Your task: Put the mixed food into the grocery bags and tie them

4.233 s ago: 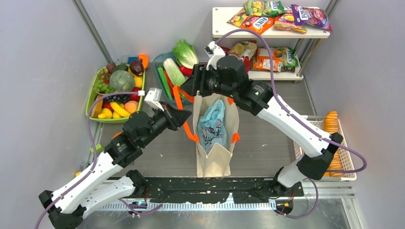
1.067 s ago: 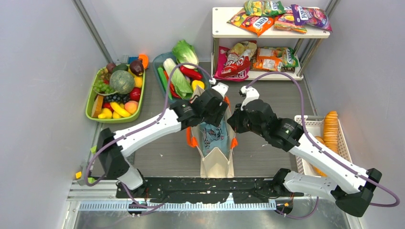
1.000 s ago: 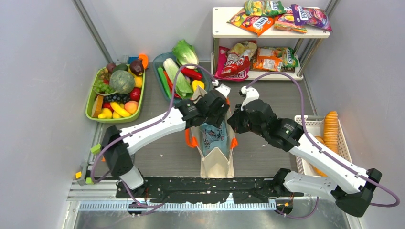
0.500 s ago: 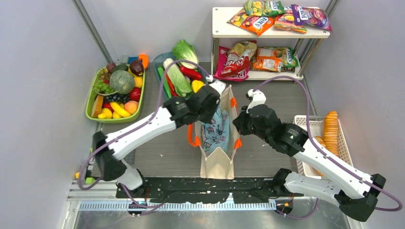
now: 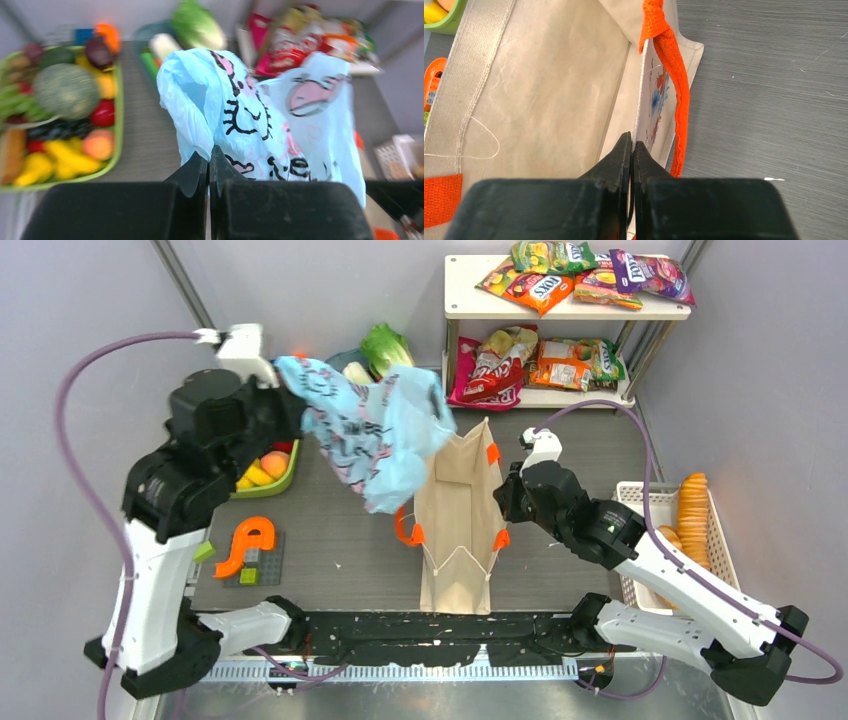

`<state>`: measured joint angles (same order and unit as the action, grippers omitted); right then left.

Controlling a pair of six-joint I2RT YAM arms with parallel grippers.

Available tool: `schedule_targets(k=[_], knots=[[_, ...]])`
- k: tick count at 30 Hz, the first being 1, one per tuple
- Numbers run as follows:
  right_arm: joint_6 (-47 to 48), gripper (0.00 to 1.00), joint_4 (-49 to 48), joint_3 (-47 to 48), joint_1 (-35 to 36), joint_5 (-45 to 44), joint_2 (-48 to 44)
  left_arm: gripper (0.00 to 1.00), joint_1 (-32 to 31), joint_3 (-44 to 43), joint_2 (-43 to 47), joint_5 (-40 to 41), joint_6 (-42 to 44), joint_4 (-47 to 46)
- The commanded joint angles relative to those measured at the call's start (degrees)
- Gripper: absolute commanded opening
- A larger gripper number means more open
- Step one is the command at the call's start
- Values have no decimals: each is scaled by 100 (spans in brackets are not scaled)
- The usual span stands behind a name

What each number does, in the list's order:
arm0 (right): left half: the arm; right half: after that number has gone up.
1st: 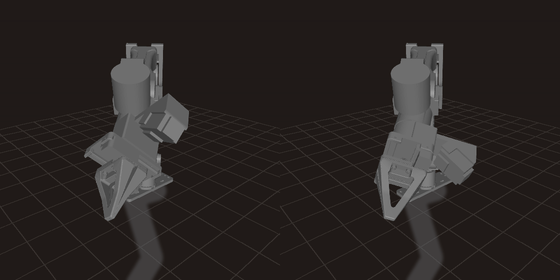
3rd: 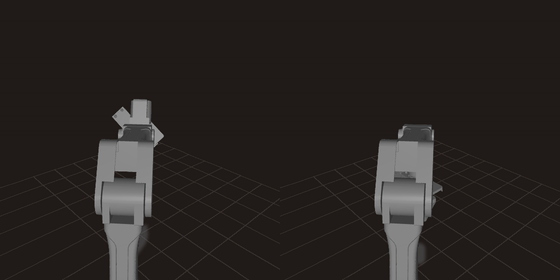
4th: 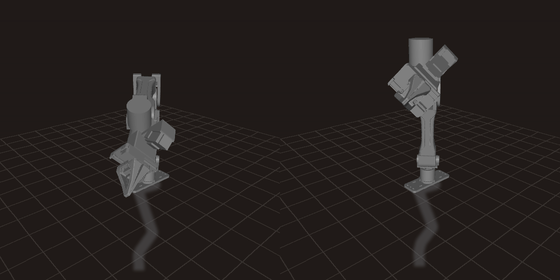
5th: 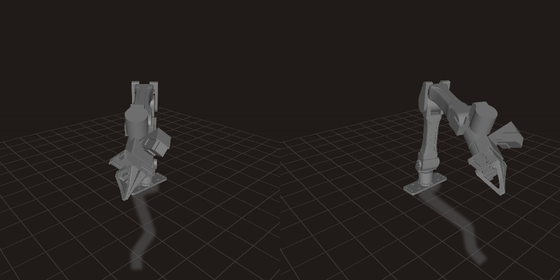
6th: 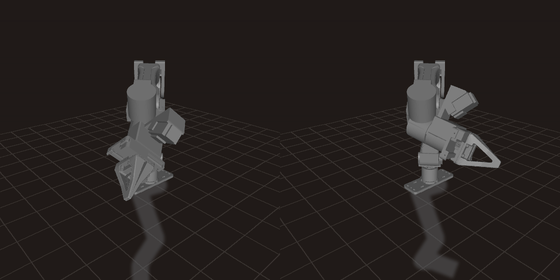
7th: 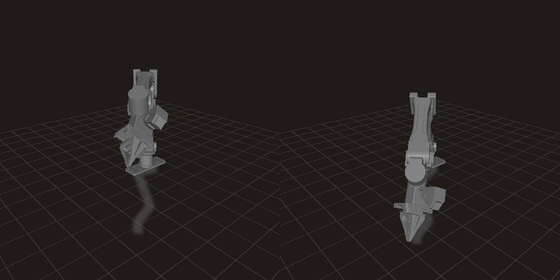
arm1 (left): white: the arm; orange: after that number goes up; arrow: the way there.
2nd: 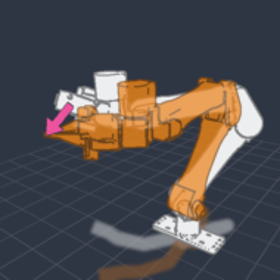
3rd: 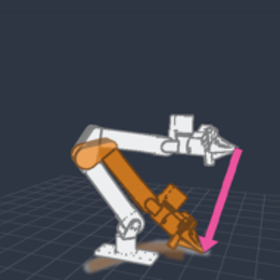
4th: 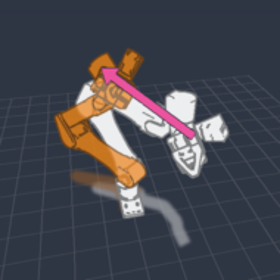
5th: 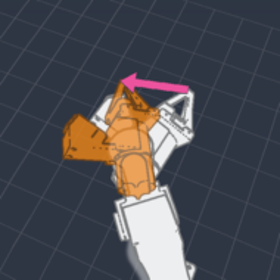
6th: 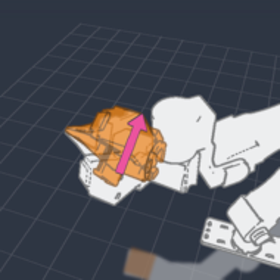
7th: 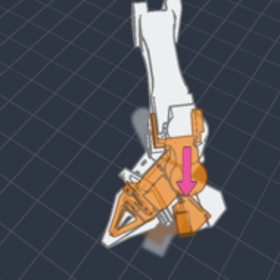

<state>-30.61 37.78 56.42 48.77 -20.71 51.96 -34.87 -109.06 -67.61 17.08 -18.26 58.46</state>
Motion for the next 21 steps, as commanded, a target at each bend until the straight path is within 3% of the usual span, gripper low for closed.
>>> schedule_targets(k=[1,7,8,9,11,13,16,21], knots=[[-116,5,-264,65,-34,-352,-218,0,1182,-40,259,477,168,606],[-111,5,-236,111,-42,-378,-207,0,1603,201,194,1422,306,834],[-107,5,-236,117,-43,-380,-205,8,1602,294,172,1301,310,801],[-113,5,-232,128,-43,-385,-200,26,1606,415,162,1025,305,748],[-120,5,-235,136,-39,-390,-185,73,1606,676,148,231,183,621],[-135,5,-236,140,-43,-388,-180,90,1600,921,123,-228,-24,501],[-141,5,-236,149,-43,-355,-170,96,1586,1326,125,-1242,-209,186],[-127,5,-258,150,-45,-297,-132,91,1037,2252,202,-2517,-611,-773]])
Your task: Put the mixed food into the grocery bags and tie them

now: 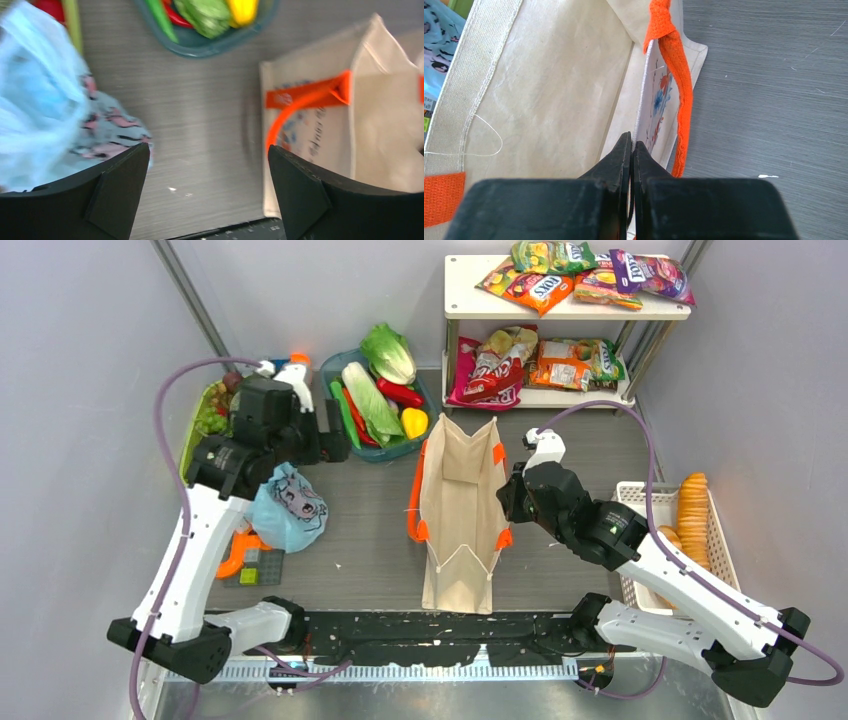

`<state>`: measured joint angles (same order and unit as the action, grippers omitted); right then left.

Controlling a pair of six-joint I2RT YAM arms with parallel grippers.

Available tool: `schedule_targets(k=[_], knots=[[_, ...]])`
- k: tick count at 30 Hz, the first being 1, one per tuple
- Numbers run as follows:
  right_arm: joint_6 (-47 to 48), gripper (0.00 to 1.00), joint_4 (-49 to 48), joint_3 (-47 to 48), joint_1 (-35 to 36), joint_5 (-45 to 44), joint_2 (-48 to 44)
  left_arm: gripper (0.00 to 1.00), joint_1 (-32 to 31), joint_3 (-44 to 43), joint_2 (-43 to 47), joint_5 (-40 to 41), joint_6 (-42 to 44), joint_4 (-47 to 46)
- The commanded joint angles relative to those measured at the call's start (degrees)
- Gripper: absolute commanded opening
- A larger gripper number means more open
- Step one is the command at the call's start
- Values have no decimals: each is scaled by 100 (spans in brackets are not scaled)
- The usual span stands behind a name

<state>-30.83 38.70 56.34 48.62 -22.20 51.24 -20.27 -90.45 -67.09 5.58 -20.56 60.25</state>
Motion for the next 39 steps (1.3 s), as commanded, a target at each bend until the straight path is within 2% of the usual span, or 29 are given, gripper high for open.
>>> schedule_targets(k=[1,5,8,17,19,22,23,24,25,26,27,31,39], knots=[[-105,5,-364,154,-29,-138,-42,90,-617,500,118,-1433,-456,-1102],[-114,5,-416,141,-27,-69,4,88,-1381,601,-218,-1510,-714,-1434],[-120,5,-427,126,-27,-8,10,87,-1719,580,-516,-1627,-856,-1622],[-193,5,-295,127,-30,-133,-40,85,-1916,641,-1382,-1844,-1004,-1861],[-227,5,-182,176,-27,-299,-15,78,-1937,659,-1547,-1967,-1010,-1863],[-312,5,37,262,-33,-516,49,56,-1961,680,-1684,-2052,-1004,-1857],[-350,5,96,294,-32,-697,68,43,-1963,684,-1692,-2002,-985,-1833],[-397,5,240,361,-34,-781,105,36,-1963,661,-1697,-1899,-948,-1781],[-410,5,325,405,-36,-1005,127,23,-1963,599,-1685,-1763,-879,-1666],[-453,5,521,512,-32,-1146,165,4,-1963,500,-1664,-1529,-793,-1485],[-466,5,637,573,-40,-1423,202,0,-1963,373,-1642,-1217,-704,-1243],[-239,5,1166,918,-96,-2161,246,0,-1967,-127,-1468,36,-397,-451],[247,5,1442,1221,-370,-2529,253,0,-2086,-815,-1412,1410,-157,473]])
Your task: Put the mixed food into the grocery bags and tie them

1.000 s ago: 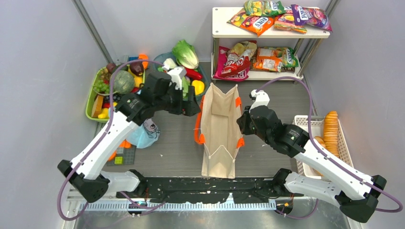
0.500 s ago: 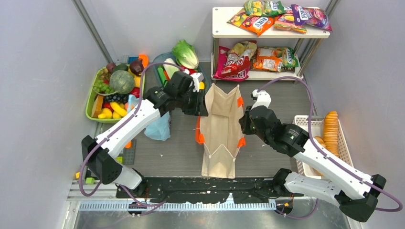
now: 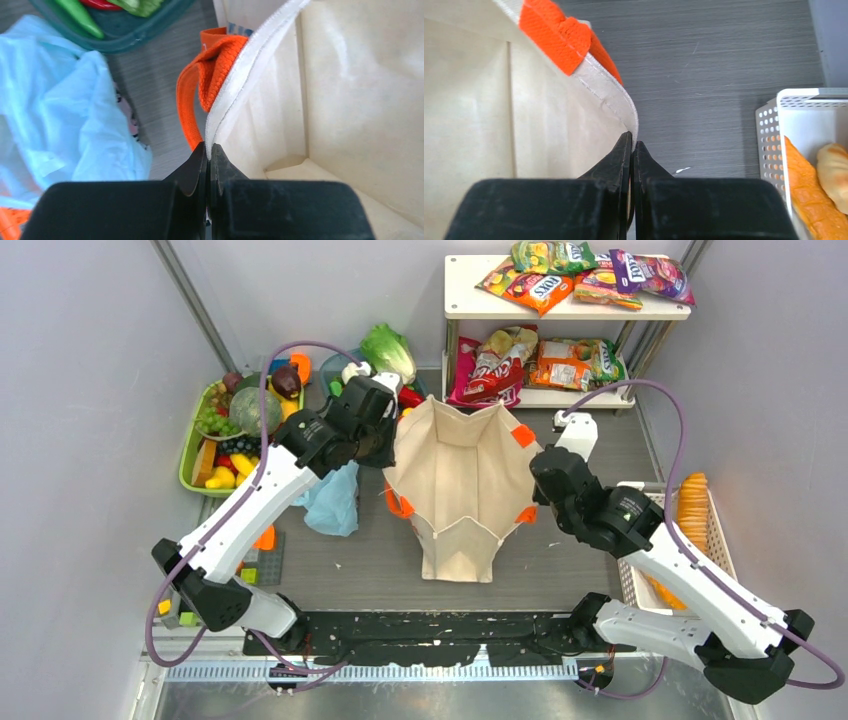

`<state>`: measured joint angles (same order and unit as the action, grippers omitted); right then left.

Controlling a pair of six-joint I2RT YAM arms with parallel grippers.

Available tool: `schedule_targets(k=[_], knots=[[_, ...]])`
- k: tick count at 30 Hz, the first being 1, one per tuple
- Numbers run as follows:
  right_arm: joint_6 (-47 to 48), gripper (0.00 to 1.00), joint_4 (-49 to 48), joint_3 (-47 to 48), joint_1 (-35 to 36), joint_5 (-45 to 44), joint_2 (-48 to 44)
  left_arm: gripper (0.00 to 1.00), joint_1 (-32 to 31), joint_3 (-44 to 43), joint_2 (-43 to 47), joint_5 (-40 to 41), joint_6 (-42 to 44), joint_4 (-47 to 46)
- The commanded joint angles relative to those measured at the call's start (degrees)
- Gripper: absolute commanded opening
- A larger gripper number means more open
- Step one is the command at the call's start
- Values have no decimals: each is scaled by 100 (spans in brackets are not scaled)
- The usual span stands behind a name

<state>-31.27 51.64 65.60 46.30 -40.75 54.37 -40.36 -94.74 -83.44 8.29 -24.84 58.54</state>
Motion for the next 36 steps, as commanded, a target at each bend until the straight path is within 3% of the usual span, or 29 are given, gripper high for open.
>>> schedule_targets(k=[1,12,15,21,24,26,27,29,31,36], knots=[[307,5,192,319,-212,-678,-41,0,-96,-439,194,1291,284,721],[772,5,335,353,-1264,-633,-289,0,-139,-612,102,2783,379,1324],[1040,5,58,290,-1270,-155,-454,0,-139,-581,215,2020,506,1127],[1478,5,-815,-93,-1270,2140,-842,0,-139,-13,653,-554,309,-74],[1476,8,-1062,-135,-1271,2605,-863,0,-139,239,732,-1356,88,-556],[1460,23,-1144,-117,-1277,2851,-794,0,-139,250,702,-1446,36,-569],[1458,48,-1179,-102,-1278,3009,-755,0,-139,240,684,-1377,25,-519],[1344,74,-1204,-67,-1274,3003,-641,0,-139,272,680,-1175,24,-446],[1153,84,-1243,-43,-1298,2873,-551,0,-111,396,734,-1015,9,-432],[1087,86,-1484,227,-1608,2864,-400,0,52,971,932,-985,8,-613]])
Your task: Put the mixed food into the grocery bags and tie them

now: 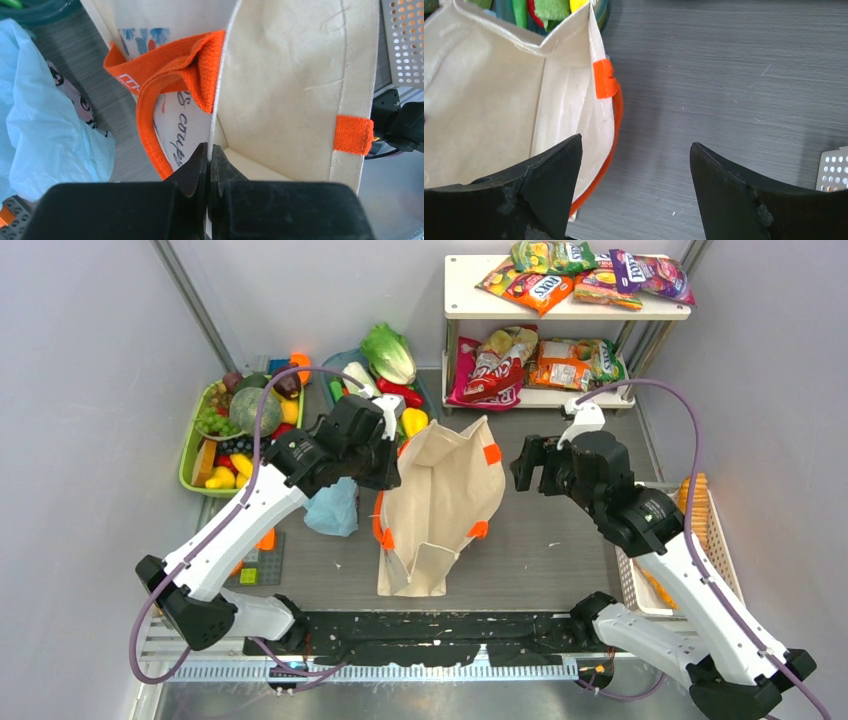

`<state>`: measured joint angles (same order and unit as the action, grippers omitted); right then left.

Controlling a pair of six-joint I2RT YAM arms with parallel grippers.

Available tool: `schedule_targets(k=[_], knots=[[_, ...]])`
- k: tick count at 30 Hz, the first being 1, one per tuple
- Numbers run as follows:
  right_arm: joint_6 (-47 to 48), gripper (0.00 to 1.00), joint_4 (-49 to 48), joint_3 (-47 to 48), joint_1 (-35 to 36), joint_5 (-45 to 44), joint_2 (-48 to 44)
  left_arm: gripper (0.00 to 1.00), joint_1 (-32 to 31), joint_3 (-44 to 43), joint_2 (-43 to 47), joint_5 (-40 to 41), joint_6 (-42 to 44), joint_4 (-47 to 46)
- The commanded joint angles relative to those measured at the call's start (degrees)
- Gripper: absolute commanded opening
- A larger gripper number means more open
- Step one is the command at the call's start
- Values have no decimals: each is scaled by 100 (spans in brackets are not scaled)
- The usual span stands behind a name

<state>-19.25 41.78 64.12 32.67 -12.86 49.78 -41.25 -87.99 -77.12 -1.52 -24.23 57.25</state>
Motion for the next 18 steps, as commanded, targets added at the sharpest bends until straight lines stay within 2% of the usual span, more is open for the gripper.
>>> schedule_targets(k=[1,6,11,15,18], knots=[[-101,86,-505,561,-402,96,184,0,170,377,327,15,-40,-487],[-42,86,-546,1575,-1182,449,856,0,238,607,525,395,107,-404],[-290,84,-766,2141,-1427,516,1828,0,370,830,736,453,150,-344],[-804,84,-1622,1636,-1522,292,2062,0,444,975,919,465,313,-276],[-1388,84,-3127,750,-1710,538,2107,0,460,970,1043,602,466,-209]])
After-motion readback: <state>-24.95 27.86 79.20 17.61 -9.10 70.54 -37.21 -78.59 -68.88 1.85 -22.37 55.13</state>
